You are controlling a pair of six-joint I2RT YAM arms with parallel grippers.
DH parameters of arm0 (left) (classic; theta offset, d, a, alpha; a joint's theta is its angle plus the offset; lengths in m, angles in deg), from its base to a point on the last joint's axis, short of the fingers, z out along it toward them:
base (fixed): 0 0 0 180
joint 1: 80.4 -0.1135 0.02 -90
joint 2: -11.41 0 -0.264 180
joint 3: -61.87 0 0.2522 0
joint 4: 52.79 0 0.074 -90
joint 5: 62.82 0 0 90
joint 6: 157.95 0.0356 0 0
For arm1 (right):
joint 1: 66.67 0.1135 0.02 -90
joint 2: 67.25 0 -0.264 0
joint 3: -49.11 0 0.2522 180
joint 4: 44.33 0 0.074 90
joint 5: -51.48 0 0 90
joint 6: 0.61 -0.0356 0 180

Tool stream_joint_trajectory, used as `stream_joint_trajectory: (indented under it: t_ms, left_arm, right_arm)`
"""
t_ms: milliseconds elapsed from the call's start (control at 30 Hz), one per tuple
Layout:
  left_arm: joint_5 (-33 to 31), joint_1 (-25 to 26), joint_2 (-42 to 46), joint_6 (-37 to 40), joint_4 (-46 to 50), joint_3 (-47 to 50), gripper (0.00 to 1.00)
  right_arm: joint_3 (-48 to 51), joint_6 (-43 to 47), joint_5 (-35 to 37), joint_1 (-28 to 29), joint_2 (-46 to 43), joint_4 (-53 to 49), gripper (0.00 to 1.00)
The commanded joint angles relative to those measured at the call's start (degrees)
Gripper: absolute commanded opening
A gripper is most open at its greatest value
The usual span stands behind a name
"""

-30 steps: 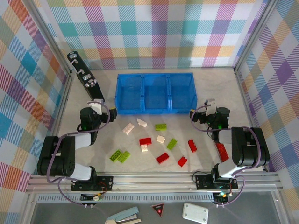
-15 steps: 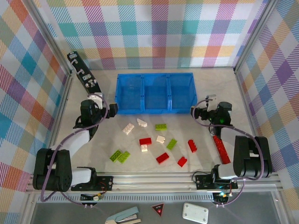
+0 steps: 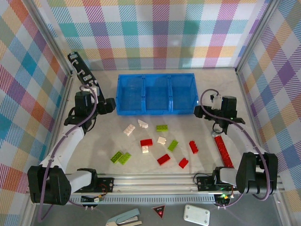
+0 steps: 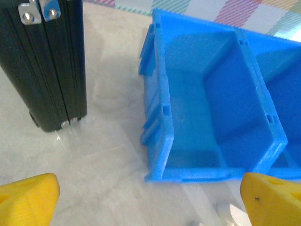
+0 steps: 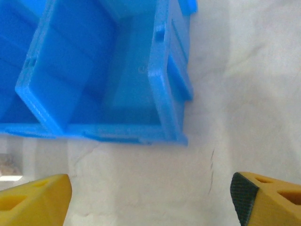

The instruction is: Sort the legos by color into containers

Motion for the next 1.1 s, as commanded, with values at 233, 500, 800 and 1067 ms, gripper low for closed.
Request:
stream_joint_trajectory:
  t_ms: [233, 500, 800, 1067]
  left_arm:
    - [6.21, 0.30, 0.86, 4.59, 24.01, -11.47, 0.96]
    - [5.65, 0.23, 2.18, 12.43, 23.47, -9.72, 0.95]
    - [1.21, 0.27, 6.87, 14.00, 19.88, -3.90, 0.97]
    - [0.01, 0.07, 7.53, 14.73, 19.78, -3.93, 0.98]
  right_arm:
    - [-3.89, -11.67, 6.28, 5.67, -6.52, -28.80, 0.79]
    - [-4.15, -25.90, 5.32, 7.99, -9.20, -36.45, 0.79]
    - [-0.45, -54.02, 8.32, 13.36, -13.04, -38.97, 0.91]
    - [-3.24, -69.27, 10.50, 15.54, -6.68, -48.96, 0.99]
